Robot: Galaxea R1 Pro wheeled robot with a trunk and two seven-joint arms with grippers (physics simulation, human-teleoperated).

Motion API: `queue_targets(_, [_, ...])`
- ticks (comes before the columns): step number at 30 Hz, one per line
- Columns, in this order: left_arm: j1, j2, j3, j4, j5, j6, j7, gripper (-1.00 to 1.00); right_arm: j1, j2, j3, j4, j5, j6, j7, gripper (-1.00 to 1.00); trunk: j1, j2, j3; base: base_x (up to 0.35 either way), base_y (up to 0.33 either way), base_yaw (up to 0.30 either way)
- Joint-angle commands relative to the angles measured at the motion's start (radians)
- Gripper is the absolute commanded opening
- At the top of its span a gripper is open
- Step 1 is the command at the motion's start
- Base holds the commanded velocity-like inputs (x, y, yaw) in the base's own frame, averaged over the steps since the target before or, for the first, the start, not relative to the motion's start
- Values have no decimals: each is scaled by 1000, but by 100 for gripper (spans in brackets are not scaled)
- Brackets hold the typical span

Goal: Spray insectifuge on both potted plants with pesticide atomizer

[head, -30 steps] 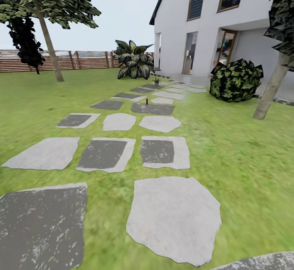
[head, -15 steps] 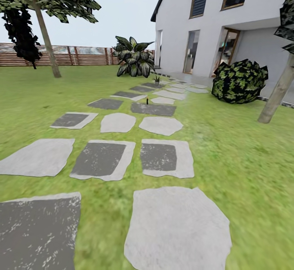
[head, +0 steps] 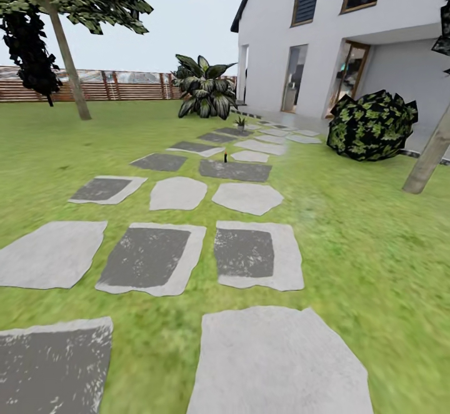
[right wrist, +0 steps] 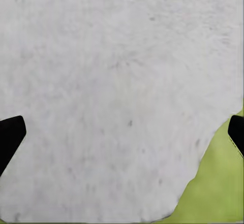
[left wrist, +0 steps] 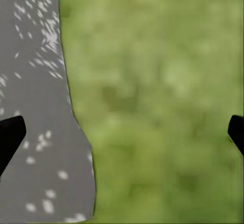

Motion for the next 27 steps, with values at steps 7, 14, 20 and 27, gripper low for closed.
queue_targets(7, [-1,0,0,1,-1,-3,2,100,0,0,0,1,0,-3,0,100,0,0,-1,337,0,0])
queue_targets(14, [-1,0,0,1,-1,-3,2,100,0,0,0,1,0,-3,0,100,0,0,-1,337,0,0])
queue_targets(20, [-1,0,0,1,-1,-3,2,100,0,0,0,1,0,-3,0,100,0,0,-1,337,0,0])
queue_targets(27, [-1,0,0,1,-1,-3,2,100,0,0,0,1,0,-3,0,100,0,0,-1,337,0,0])
